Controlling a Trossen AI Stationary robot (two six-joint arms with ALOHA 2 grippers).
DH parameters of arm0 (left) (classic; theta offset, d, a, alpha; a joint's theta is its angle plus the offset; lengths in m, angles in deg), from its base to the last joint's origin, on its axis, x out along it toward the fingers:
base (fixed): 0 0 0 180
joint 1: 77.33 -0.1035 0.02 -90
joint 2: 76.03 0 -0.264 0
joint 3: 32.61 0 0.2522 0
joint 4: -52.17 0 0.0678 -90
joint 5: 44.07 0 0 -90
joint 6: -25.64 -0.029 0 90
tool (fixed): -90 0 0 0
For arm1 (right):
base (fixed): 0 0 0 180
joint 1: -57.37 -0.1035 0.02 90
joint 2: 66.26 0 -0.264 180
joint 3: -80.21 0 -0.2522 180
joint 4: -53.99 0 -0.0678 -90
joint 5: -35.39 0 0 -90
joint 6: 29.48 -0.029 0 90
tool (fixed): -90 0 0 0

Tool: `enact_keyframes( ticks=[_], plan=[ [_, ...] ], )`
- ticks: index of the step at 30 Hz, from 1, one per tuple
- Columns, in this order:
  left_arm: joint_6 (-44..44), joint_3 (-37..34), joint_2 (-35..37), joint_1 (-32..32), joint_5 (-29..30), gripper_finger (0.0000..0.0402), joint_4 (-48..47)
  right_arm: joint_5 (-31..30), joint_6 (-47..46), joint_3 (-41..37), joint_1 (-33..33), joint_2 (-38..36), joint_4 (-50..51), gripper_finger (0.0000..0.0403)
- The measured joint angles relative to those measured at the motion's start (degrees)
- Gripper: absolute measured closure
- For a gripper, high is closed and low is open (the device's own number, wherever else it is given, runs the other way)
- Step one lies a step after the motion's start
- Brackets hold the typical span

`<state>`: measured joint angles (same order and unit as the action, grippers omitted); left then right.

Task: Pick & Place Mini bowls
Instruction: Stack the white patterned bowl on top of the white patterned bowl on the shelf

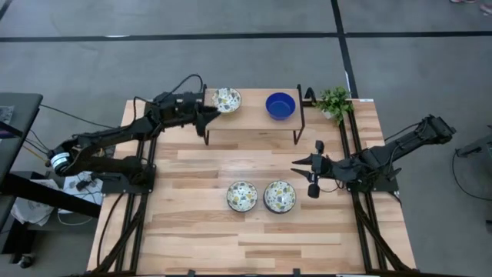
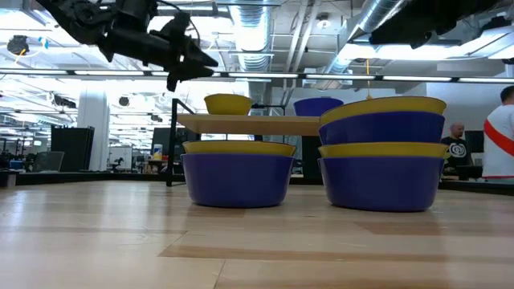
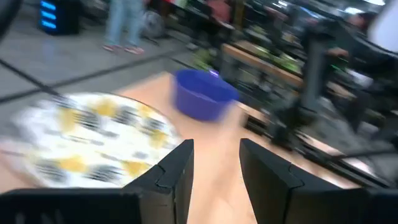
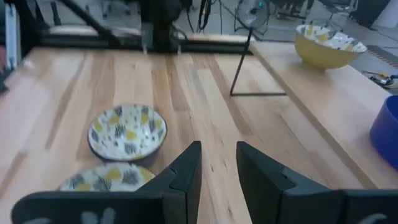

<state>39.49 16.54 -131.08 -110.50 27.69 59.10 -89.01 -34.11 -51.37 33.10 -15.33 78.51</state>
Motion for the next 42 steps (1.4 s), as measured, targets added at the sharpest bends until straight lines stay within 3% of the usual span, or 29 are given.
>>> enact_keyframes(
  ticks=[5,9,16,22,26,32,42],
  plan=[
    [0.17,-3.71,2.40,8.24,-0.85,0.0274,-0.15,6.27,-0.43,0.00,0.82,3.80,0.89,0.0310],
    [0.56,-6.82,2.97,17.34,1.67,0.0274,-0.21,8.96,-1.89,0.50,0.90,6.55,0.81,0.0310],
    [-0.07,-10.40,1.17,35.22,16.41,0.0274,0.27,8.78,-2.95,1.40,0.94,8.35,0.70,0.0310],
    [-0.02,-10.77,-5.98,46.42,28.86,0.0274,3.87,8.90,-5.68,1.40,1.57,8.35,-0.11,0.0310],
    [0.08,-10.79,-12.09,49.74,33.56,0.0274,8.69,8.82,-8.78,1.40,1.64,10.13,0.39,0.0310],
    [0.36,-10.80,-19.52,51.28,33.88,0.0274,16.87,8.86,-14.35,1.42,1.62,14.58,0.15,0.0310],
    [-0.80,-10.75,-20.98,53.38,33.86,0.0274,22.35,9.00,-25.66,1.40,2.39,17.44,6.23,0.0310]
  ],
)
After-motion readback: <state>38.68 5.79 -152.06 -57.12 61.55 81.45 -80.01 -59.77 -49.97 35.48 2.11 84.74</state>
